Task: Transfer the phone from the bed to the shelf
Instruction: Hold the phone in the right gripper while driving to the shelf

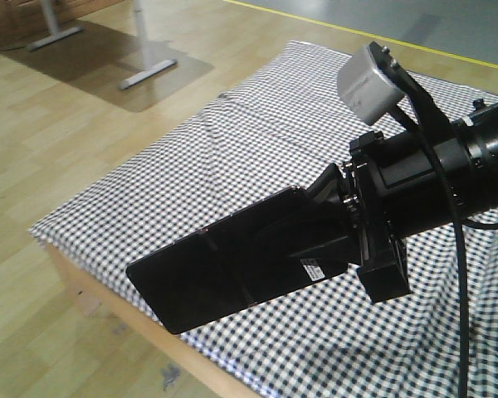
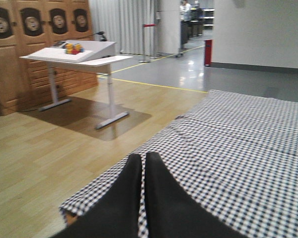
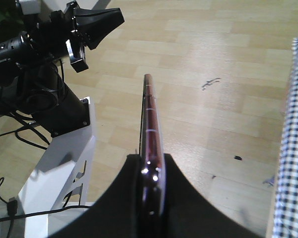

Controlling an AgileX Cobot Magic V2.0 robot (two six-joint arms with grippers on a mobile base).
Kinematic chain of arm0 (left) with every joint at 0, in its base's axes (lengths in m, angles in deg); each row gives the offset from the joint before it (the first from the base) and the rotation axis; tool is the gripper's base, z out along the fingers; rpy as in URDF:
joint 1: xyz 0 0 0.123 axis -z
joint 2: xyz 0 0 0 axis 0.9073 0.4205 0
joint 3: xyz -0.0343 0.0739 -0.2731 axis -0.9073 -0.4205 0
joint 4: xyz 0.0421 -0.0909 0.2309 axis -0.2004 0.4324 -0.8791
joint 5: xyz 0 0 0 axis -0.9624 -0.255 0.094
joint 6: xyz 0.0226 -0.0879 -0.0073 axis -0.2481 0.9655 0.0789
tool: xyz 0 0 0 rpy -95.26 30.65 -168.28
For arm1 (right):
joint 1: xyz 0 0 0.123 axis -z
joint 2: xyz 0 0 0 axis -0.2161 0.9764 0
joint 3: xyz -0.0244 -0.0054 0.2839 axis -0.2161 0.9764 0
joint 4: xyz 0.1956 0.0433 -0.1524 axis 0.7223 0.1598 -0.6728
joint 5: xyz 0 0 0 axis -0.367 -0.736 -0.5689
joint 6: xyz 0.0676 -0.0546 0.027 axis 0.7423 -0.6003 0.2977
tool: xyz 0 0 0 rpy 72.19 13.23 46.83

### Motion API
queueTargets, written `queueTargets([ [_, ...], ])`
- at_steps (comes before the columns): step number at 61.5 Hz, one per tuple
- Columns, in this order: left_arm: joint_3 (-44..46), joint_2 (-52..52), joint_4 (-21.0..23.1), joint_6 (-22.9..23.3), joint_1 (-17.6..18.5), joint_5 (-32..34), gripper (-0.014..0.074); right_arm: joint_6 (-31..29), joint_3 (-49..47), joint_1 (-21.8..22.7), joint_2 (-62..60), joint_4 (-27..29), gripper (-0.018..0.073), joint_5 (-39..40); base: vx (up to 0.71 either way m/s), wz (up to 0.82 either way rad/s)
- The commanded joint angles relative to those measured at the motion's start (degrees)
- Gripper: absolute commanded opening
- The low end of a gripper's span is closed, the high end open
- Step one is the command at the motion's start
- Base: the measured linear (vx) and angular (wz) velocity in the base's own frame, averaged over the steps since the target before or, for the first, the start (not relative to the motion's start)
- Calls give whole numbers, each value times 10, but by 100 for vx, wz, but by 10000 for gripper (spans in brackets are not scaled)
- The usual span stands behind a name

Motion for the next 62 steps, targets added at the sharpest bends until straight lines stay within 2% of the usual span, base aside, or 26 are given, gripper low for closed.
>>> queueTargets([
  [1, 14, -4, 6, 5, 2, 41, 1, -2, -14, 1, -19, 47, -2, -29, -11, 44],
  [62, 14, -4, 6, 5, 2, 41, 1, -2, -14, 1, -19, 47, -2, -28, -15, 57],
])
